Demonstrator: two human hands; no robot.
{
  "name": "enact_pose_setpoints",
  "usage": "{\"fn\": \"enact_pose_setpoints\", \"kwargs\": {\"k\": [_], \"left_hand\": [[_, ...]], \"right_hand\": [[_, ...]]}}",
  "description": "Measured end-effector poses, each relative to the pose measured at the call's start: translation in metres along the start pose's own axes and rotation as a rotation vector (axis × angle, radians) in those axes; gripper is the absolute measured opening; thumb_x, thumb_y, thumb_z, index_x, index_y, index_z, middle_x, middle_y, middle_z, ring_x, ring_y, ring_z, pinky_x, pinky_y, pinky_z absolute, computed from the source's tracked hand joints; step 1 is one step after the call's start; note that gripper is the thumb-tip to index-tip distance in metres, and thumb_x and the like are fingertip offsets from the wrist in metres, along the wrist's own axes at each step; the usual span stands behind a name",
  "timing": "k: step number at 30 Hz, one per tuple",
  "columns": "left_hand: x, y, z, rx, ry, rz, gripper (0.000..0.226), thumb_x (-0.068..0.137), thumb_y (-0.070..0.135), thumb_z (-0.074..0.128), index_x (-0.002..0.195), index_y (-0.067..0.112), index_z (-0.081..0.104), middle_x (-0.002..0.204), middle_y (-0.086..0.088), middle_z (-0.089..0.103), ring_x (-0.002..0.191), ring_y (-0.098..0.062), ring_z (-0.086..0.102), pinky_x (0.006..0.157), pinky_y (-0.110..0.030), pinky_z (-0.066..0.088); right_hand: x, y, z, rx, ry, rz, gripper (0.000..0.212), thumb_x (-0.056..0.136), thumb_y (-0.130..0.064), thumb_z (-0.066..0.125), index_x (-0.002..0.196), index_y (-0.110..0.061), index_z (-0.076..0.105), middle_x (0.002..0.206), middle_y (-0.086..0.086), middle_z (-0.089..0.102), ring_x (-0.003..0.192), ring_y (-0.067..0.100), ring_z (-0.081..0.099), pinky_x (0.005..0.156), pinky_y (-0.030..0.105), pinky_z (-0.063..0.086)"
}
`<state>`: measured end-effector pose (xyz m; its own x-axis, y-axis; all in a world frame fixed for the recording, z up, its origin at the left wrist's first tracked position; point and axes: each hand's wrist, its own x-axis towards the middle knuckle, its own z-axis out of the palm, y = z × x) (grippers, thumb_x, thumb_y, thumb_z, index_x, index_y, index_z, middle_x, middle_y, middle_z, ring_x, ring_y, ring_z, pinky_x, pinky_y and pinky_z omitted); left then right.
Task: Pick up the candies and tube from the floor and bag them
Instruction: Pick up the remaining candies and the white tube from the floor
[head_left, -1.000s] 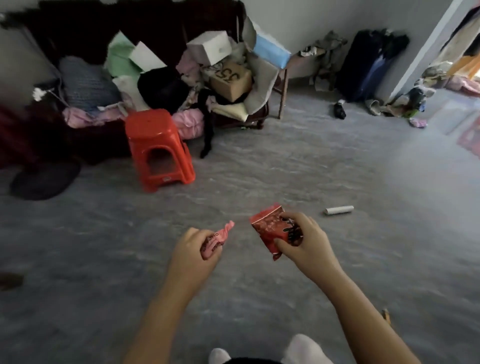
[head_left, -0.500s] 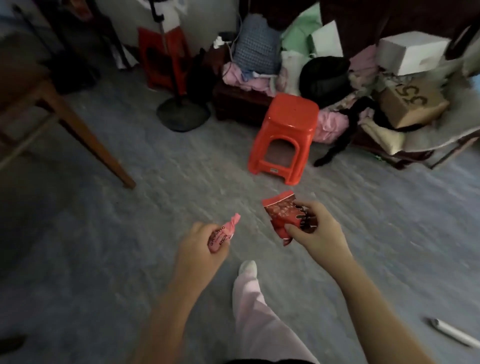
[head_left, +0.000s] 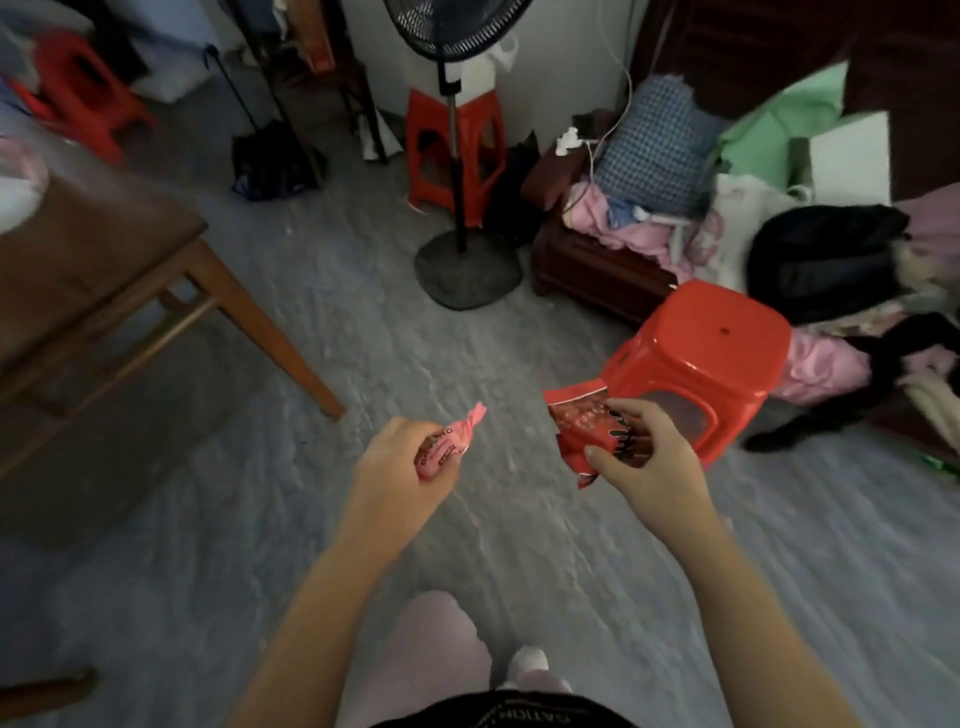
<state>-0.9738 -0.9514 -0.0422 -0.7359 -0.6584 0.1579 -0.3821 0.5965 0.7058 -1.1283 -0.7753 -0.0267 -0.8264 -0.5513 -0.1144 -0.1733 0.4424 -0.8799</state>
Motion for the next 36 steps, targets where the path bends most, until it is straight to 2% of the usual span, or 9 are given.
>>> {"fn": "enact_pose_setpoints", "kwargs": {"k": [4,9,12,15,21,25,29,34,36], "left_hand": [[0.072,-0.032,0.002,0.008,0.040,-0.035,0.015,0.073,0.018,0.072,0.085,0.016,0.064,0.071,0.012,0.049,0.061,-0.008,0.050,0.058,-0.013,0.038],[0.182,-0.080,-0.013,0.008,0.078,-0.047,0.014,0.072,0.021,0.069,0.081,0.014,0.063,0.072,0.004,0.050,0.065,-0.008,0.046,0.059,-0.014,0.035],[0.247,-0.104,-0.036,0.003,0.114,-0.069,0.015,0.071,0.022,0.068,0.081,0.012,0.064,0.074,0.002,0.052,0.065,-0.008,0.047,0.059,-0.018,0.037],[0.306,-0.123,-0.062,0.017,0.149,-0.083,0.019,0.071,0.028,0.063,0.082,0.013,0.063,0.075,0.002,0.053,0.062,-0.013,0.051,0.058,-0.028,0.045],[0.381,-0.166,-0.088,-0.015,0.263,-0.177,0.031,0.072,0.040,0.054,0.084,0.013,0.064,0.076,0.003,0.053,0.066,-0.008,0.049,0.062,-0.025,0.042],[0.429,-0.198,-0.090,-0.018,0.272,-0.283,0.034,0.070,0.041,0.053,0.084,0.013,0.065,0.074,0.000,0.054,0.066,-0.009,0.048,0.062,-0.027,0.042],[0.501,-0.225,-0.100,0.052,0.310,-0.364,0.032,0.068,0.037,0.056,0.086,0.012,0.065,0.077,0.002,0.054,0.067,-0.010,0.050,0.063,-0.028,0.042],[0.588,-0.238,-0.133,0.143,0.416,-0.421,0.038,0.066,0.042,0.051,0.084,0.011,0.065,0.077,0.000,0.055,0.066,-0.009,0.050,0.060,-0.020,0.039],[0.606,-0.243,-0.149,0.192,0.430,-0.476,0.030,0.070,0.036,0.060,0.087,0.011,0.064,0.080,0.000,0.056,0.068,-0.012,0.052,0.062,-0.025,0.044]], "right_hand": [[0.079,-0.009,0.028,-0.061,-0.045,0.001,0.046,0.068,-0.007,0.073,0.107,-0.026,0.055,0.105,0.001,0.062,0.096,0.018,0.058,0.082,0.028,0.044],[0.193,-0.051,0.082,-0.141,-0.094,-0.084,0.049,0.065,-0.012,0.073,0.104,-0.033,0.053,0.107,0.001,0.062,0.096,0.017,0.059,0.086,0.037,0.048],[0.260,-0.093,0.115,-0.195,-0.158,-0.128,0.049,0.065,-0.011,0.072,0.107,-0.030,0.054,0.108,0.002,0.060,0.095,0.016,0.058,0.083,0.029,0.045],[0.322,-0.133,0.146,-0.259,-0.201,-0.216,0.049,0.066,-0.011,0.072,0.110,-0.026,0.055,0.105,0.002,0.056,0.090,0.012,0.054,0.076,0.019,0.036],[0.416,-0.174,0.201,-0.280,-0.281,-0.281,0.048,0.067,-0.008,0.071,0.109,-0.024,0.055,0.102,0.001,0.055,0.089,0.014,0.054,0.077,0.020,0.036],[0.490,-0.191,0.243,-0.302,-0.368,-0.343,0.048,0.068,-0.008,0.071,0.111,-0.023,0.054,0.103,0.001,0.053,0.084,0.010,0.050,0.069,0.000,0.034],[0.577,-0.217,0.285,-0.261,-0.432,-0.391,0.048,0.069,-0.008,0.070,0.113,-0.021,0.054,0.106,0.000,0.051,0.088,0.012,0.049,0.069,0.000,0.034],[0.671,-0.272,0.333,-0.204,-0.579,-0.480,0.047,0.069,-0.006,0.070,0.112,-0.021,0.054,0.105,0.001,0.051,0.086,0.010,0.051,0.068,-0.005,0.033],[0.698,-0.295,0.358,-0.161,-0.647,-0.511,0.047,0.070,-0.007,0.070,0.111,-0.023,0.054,0.106,0.002,0.051,0.088,0.012,0.053,0.066,-0.002,0.037]]}}
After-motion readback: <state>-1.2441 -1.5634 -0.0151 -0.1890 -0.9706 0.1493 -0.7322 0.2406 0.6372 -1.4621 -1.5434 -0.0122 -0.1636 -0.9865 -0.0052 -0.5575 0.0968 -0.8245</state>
